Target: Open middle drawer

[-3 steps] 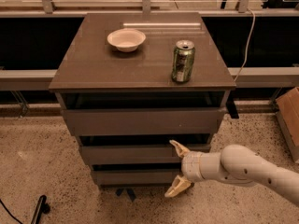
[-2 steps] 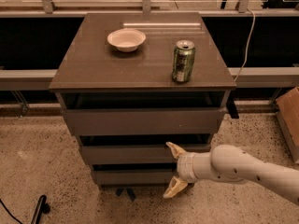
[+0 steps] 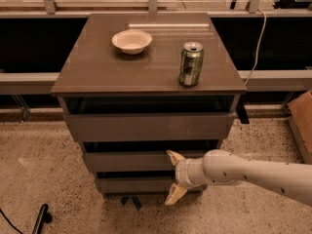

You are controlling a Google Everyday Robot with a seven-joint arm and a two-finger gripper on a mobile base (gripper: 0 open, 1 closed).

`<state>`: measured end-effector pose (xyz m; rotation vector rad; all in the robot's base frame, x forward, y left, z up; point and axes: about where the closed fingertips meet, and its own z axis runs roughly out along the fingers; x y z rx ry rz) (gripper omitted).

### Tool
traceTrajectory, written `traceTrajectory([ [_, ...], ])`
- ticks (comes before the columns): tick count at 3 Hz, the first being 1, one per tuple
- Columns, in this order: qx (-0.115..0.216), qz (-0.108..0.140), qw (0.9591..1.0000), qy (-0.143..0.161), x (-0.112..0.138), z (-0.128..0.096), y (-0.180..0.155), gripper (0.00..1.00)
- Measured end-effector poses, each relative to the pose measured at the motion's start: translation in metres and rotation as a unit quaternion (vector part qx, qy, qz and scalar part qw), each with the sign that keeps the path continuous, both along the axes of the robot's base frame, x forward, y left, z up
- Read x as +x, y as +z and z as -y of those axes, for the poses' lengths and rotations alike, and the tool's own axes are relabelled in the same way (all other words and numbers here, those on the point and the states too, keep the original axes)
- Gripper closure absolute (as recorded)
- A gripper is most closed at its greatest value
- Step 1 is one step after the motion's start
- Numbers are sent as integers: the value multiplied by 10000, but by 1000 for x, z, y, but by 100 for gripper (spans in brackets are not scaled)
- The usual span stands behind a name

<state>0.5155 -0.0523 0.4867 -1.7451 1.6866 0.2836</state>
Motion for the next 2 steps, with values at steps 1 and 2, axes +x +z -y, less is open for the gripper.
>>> traceTrajectory([
  [1,51,-5,10000,-26,19,-6,-17,0],
  [2,131,-12,9999,-79,32,-8,-28,0],
])
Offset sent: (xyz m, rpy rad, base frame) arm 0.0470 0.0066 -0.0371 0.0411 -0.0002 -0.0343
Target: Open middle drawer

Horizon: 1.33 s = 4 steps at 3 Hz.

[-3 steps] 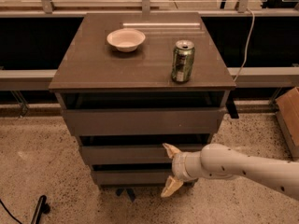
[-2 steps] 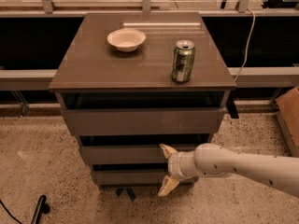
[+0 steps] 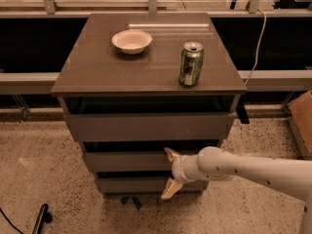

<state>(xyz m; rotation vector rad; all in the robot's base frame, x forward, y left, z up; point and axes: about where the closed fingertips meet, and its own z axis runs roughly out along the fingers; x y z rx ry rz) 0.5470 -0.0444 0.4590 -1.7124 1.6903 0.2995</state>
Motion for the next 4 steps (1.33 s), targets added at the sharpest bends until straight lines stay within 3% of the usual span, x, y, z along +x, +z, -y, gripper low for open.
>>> traceTrajectory([
  [2,219,-43,9997,-85,33,-14,-19,3],
  [3,258,-196,9993,-196,51,-21,-29,16],
  [4,258,-146,9993,-244,58,-18,-27,15],
])
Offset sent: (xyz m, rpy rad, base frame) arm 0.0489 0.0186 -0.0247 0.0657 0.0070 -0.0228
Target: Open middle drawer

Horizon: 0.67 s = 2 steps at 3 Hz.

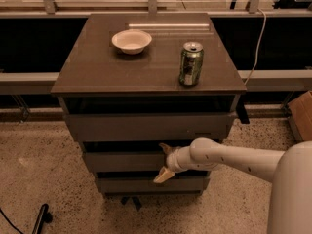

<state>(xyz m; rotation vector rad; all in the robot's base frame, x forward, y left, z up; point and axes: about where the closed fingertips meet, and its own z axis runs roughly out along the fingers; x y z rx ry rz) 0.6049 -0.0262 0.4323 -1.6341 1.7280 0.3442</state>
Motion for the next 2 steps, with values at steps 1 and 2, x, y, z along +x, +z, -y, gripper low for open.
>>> traceTrajectory([
  [1,-36,-20,10000,-5,7,1,0,14],
  [2,-81,-98,9999,20,10,0,-2,28],
])
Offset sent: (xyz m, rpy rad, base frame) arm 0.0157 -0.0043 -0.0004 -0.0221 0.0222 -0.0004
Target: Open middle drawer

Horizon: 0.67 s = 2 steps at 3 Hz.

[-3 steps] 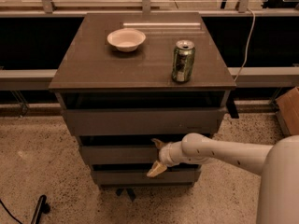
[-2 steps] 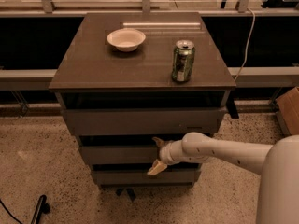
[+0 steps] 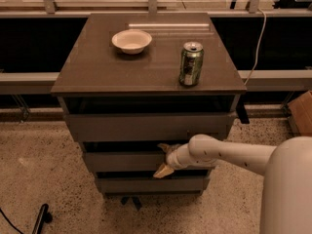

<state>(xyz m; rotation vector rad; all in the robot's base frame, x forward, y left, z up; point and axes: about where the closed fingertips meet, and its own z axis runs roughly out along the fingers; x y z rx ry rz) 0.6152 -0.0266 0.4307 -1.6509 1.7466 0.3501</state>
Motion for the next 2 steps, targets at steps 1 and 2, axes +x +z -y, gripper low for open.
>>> traceTrajectory([
  [1,-31,-48,10000,20,1,0,0,45],
  [2,-58,-165,9996,212,-5,0,4,53],
])
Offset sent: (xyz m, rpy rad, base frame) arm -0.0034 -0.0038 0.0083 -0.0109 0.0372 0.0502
